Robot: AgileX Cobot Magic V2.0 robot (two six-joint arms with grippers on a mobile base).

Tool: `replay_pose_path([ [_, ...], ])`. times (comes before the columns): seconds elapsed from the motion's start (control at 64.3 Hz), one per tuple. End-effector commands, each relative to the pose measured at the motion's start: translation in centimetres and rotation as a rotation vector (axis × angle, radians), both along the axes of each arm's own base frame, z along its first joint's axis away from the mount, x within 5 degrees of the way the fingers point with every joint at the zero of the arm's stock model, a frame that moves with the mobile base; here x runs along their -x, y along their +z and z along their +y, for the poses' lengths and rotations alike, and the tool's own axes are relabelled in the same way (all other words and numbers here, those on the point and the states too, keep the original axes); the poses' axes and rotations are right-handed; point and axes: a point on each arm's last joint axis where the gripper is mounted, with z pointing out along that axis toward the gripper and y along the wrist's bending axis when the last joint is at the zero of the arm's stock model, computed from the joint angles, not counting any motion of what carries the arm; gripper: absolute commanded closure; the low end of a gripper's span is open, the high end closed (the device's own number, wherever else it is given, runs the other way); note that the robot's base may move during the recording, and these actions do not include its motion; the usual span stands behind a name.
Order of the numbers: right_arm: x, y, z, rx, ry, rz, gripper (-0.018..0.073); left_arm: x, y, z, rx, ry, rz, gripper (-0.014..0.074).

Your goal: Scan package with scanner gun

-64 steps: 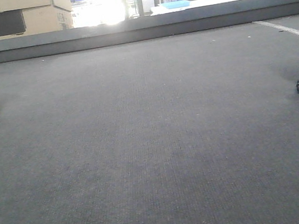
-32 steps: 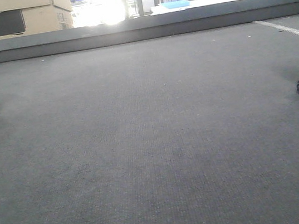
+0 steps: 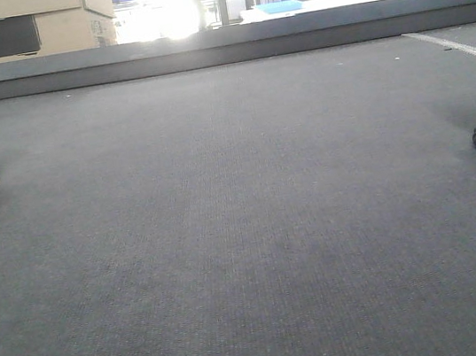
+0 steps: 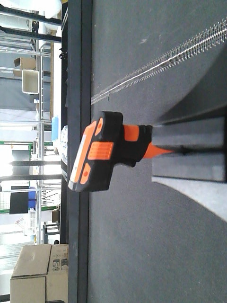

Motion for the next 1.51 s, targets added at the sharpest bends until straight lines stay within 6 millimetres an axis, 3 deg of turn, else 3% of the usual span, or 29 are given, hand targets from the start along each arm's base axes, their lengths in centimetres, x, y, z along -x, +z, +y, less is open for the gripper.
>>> replay_pose_path([
  [0.0,0.1,0.3,-0.1,0.006,-0.007,-0.031,0.0713,0.0,0.2,0.3,-0.002,0.014,0.005,0.0001],
  [0.202,0.1,0.3,-0.1,0.006,-0.007,-0.031,0.0713,-0.4,-1.1,1.4,-0.003,0.055,0.093,0.0027],
  [0.855,0.1,0.3,-0.1,0.006,-0.007,-0.031,0.0713,-3.6,-6.1,1.7,-0.006,0.035,0.329,0.0043],
  [0.948,0.1,0.3,-0.1,0.006,-0.007,-0.031,0.0713,-3.5,-6.1,1.7,-0.005,0.035,0.333,0.0165],
  [1.243,0.1,0.3,-0.1,0.006,-0.007,-0.031,0.0713,-3.5,-6.1,1.7,-0.005,0.035,0.333,0.0696],
  [1.492,0.1,0.3,-0.1,0.006,-0.007,-0.031,0.0713,-3.3,-5.7,1.2,0.062,0.036,0.32,0.0708],
])
